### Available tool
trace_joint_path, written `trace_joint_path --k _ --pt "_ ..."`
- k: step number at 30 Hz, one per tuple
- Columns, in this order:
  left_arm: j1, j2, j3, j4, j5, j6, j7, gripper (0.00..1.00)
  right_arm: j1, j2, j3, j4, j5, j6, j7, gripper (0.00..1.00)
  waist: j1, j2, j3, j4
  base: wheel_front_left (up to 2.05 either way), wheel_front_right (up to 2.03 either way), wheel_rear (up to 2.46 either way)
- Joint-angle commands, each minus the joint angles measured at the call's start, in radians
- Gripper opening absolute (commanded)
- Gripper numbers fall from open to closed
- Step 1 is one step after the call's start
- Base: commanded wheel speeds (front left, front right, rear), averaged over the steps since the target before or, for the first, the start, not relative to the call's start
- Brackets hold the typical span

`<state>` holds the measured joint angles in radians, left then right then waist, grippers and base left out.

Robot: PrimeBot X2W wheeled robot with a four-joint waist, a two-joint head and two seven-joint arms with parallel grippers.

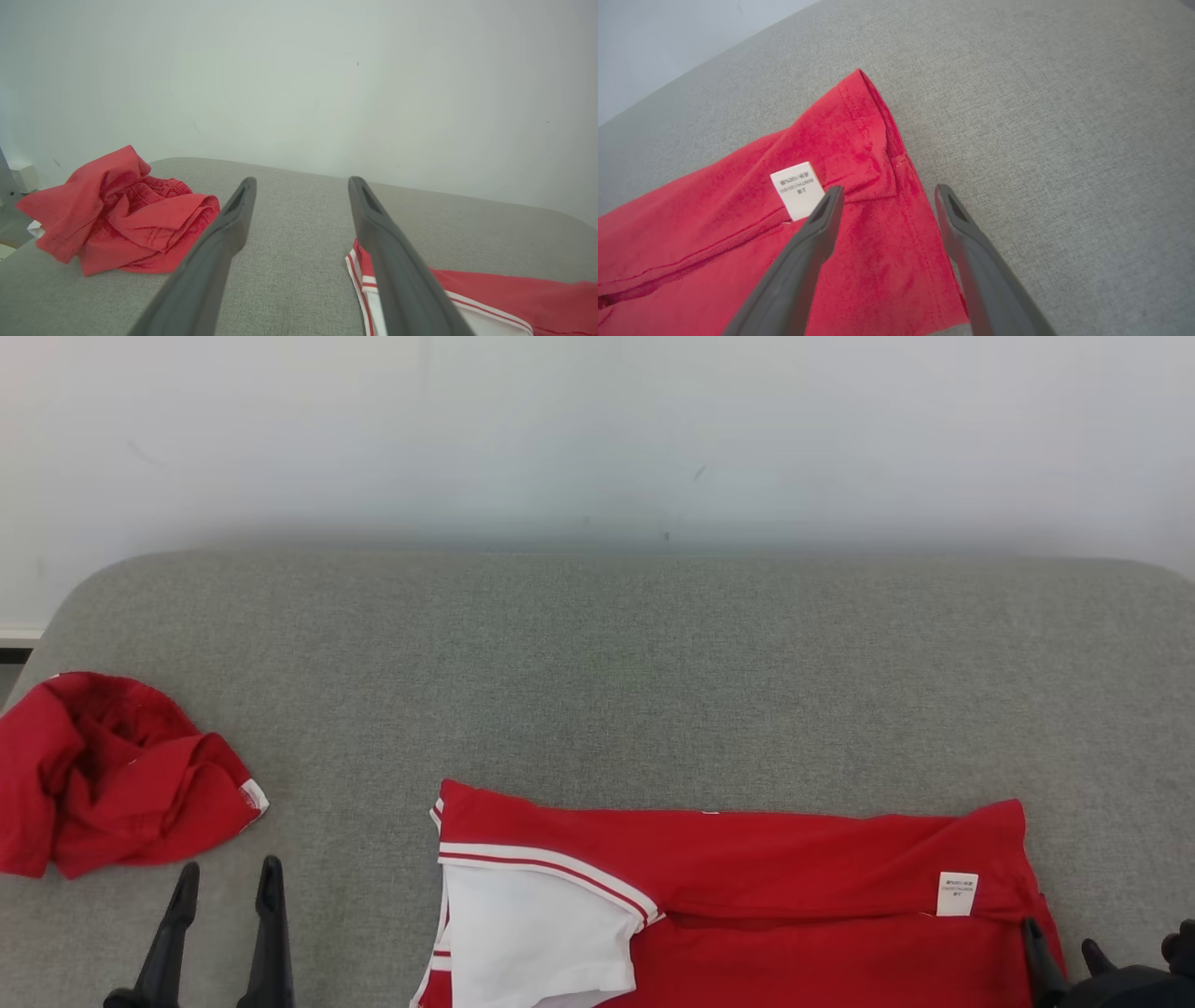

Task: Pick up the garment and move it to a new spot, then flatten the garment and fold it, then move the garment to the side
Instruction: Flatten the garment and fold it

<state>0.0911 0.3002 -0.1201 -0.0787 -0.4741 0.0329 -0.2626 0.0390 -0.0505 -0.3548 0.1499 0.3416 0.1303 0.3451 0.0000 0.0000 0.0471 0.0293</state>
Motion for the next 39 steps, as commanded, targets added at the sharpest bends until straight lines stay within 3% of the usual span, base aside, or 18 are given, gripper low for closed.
trace_joint_path --k 1,9,16,23,33,35,37,38,39 --pt "0.026 -0.018 0.033 0.007 0.018 -0.033 -0.003 1.00 -0.023 0.000 -0.010 0.028 -0.028 0.001 -0.009 1.00 0.0000 0.0000 0.003 0.003 0.00 0.00 0.00" --pt "0.033 -0.076 0.099 0.031 0.068 -0.102 -0.003 1.00 -0.087 0.001 -0.039 0.077 -0.091 0.001 0.004 1.00 0.0000 0.0000 0.021 0.011 0.00 0.00 0.00" --pt "-0.001 -0.117 0.093 0.073 0.098 -0.139 -0.003 1.00 -0.149 0.000 -0.084 0.123 -0.212 0.001 0.106 1.00 0.0000 0.0000 0.035 0.018 0.00 0.00 0.00" --pt "-0.017 -0.127 0.104 0.101 0.111 -0.155 -0.003 1.00 -0.183 0.000 -0.088 0.187 -0.218 0.001 0.176 1.00 0.0000 0.0000 0.041 0.027 0.00 0.00 0.00" --pt "-0.013 -0.123 0.106 0.117 0.117 -0.162 -0.003 1.00 -0.211 0.003 -0.035 0.259 -0.181 0.001 0.174 1.00 0.0000 0.0000 0.035 0.028 0.00 0.00 0.00" --pt "-0.009 -0.122 0.104 0.117 0.116 -0.163 -0.003 1.00 -0.220 0.003 -0.032 0.271 -0.176 0.001 0.169 0.87 0.0000 0.0000 0.033 0.027 0.00 0.00 0.00" --pt "-0.006 -0.120 0.101 0.119 0.113 -0.164 -0.003 1.00 -0.228 0.004 -0.030 0.284 -0.172 0.001 0.166 0.61 0.0000 0.0000 0.032 0.026 0.00 0.00 0.00" --pt "-0.004 -0.119 0.100 0.119 0.112 -0.164 -0.003 1.00 -0.233 0.003 -0.032 0.289 -0.174 0.001 0.166 0.60 0.0000 0.0000 0.032 0.026 0.00 0.00 0.00" --pt "-0.003 -0.119 0.098 0.119 0.111 -0.164 -0.003 1.00 -0.236 0.003 -0.033 0.295 -0.179 0.001 0.169 0.41 0.0000 0.0000 0.033 0.026 0.00 0.00 0.00"
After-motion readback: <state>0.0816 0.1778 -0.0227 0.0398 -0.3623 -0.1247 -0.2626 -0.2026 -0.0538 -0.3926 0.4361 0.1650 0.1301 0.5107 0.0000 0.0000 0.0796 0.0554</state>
